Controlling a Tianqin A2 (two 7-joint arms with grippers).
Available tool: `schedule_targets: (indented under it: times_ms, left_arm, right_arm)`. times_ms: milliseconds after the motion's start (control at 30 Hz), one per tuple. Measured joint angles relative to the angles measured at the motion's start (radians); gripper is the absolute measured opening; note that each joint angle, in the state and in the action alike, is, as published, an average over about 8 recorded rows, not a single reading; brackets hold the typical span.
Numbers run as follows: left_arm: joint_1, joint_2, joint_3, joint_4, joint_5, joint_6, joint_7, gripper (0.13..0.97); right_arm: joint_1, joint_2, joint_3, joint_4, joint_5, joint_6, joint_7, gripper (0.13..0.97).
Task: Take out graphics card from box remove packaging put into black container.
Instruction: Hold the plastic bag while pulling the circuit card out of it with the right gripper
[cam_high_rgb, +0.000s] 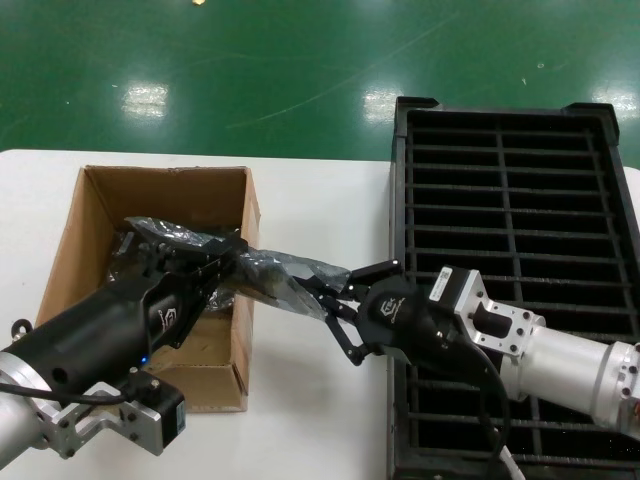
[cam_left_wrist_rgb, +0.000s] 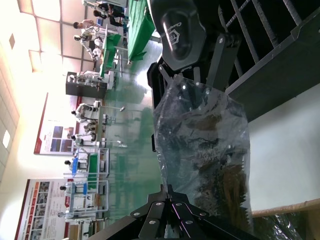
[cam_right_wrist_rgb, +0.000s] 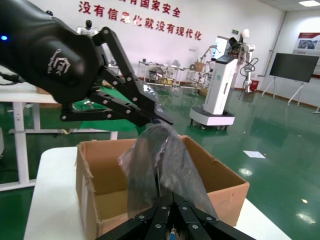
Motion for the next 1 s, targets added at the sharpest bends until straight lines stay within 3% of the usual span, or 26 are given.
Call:
schedule_targets:
  times_ms: [400, 667, 1000]
  left_arm:
    - [0.0, 0.0, 0.0, 0.0, 0.0, 0.0, 0.0, 0.14]
    - [0.0, 0.0, 0.0, 0.0, 0.0, 0.0, 0.0, 0.14]
    - [0.0, 0.0, 0.0, 0.0, 0.0, 0.0, 0.0, 0.14]
  right_arm:
    - [-0.015, 0.012, 0.011, 0.008, 0.009, -0.017, 0.002, 0.196]
    - [0.011, -0.026, 0.004, -0.035, 0.01, -0.012, 0.051, 0.304]
    - [0.03, -0.07, -0.006, -0.085, 0.003, 0.003, 0.097, 0.275]
